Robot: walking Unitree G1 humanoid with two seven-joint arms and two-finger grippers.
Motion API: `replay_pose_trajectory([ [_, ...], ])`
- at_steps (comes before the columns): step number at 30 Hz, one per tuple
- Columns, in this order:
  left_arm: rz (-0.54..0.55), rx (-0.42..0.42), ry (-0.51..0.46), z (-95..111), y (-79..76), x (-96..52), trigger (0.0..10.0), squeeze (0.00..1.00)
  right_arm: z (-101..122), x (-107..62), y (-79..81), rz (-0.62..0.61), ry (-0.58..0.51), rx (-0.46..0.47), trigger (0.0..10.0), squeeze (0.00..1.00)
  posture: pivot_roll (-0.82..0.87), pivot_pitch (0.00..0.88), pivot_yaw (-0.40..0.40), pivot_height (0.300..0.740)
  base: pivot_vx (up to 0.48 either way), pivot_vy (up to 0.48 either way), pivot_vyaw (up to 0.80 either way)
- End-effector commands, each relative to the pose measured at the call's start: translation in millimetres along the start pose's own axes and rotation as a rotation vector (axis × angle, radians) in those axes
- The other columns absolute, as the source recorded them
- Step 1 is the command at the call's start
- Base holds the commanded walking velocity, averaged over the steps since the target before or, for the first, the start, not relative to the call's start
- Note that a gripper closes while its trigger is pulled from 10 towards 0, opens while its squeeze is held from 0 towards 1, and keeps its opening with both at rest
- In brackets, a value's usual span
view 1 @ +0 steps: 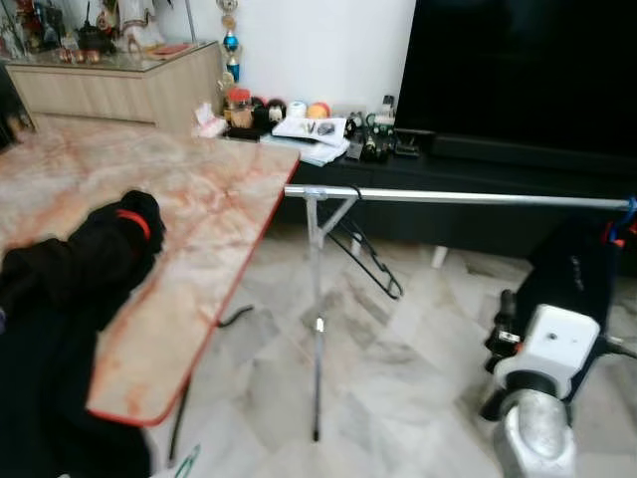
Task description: Hang hanger
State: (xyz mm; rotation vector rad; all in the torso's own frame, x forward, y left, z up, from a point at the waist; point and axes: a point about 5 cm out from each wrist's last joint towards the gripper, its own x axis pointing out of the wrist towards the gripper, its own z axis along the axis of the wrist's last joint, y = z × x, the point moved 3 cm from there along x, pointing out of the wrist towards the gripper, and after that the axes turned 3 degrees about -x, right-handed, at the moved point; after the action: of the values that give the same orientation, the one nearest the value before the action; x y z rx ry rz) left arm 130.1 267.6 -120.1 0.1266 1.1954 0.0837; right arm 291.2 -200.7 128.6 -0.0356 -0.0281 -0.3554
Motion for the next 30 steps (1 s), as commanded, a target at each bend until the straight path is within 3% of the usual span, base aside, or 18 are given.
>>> replay_pose_trajectory([
  [1,-0.007,0.010,-0.004,3.1,-1.7,0.5,10.0,0.00,-7.7,1.8,-17.0,-0.057,0.029,-0.003,10.0,0.00,-0.03,0.000,0.023,0.740,0.000,-0.379,0.00],
  [3,-0.006,0.012,-0.004,3.3,-1.4,0.5,10.0,0.00,-35.7,4.2,-49.0,-0.114,0.105,-0.073,10.0,0.00,-0.03,0.000,0.026,0.740,0.000,-0.382,0.00],
  [4,-0.006,0.012,-0.004,3.3,-1.4,0.5,10.0,0.00,-35.7,4.2,-49.0,-0.114,0.105,-0.073,10.0,0.00,-0.03,0.000,0.026,0.740,0.000,-0.382,0.00],
  [6,-0.002,0.010,-0.005,3.4,-0.8,0.4,10.0,0.00,-56.6,2.2,-74.0,-0.167,0.174,-0.117,10.0,0.00,-0.03,0.000,0.030,0.740,0.000,-0.381,0.00],
  [9,0.000,0.010,-0.005,3.4,-0.3,0.4,10.0,0.00,-66.8,-0.6,-84.0,-0.192,0.217,-0.128,10.0,0.00,-0.03,0.000,0.034,0.740,0.000,-0.375,0.00],
  [18,0.059,0.006,-0.025,5.8,4.9,0.1,10.0,0.00,-95.1,-5.4,-82.6,-0.177,0.310,-0.139,10.0,0.00,-0.03,0.000,0.037,0.740,0.000,0.000,0.00],
  [23,0.119,0.019,-0.062,10.9,9.1,-0.4,10.0,0.00,-97.3,-2.0,-80.6,-0.169,0.308,-0.120,10.0,0.00,-0.01,0.000,0.031,0.740,0.000,0.000,0.00],
  [28,0.176,0.021,-0.091,14.5,12.9,-1.2,10.0,0.00,-96.7,6.2,-76.8,-0.149,0.318,-0.119,10.0,0.00,0.00,0.000,0.025,0.740,0.000,0.000,-0.72],
  [29,0.178,0.021,-0.140,34.2,16.0,-1.4,10.0,0.00,-96.3,8.1,-77.4,-0.151,0.318,-0.126,10.0,0.00,0.00,0.000,0.024,0.740,0.000,0.000,-0.74],
  [30,0.183,0.047,-0.249,72.9,20.8,-4.7,10.0,0.00,-96.7,11.3,-78.4,-0.155,0.324,-0.137,10.0,0.00,0.00,0.000,0.021,0.740,0.000,0.000,-0.73],
])
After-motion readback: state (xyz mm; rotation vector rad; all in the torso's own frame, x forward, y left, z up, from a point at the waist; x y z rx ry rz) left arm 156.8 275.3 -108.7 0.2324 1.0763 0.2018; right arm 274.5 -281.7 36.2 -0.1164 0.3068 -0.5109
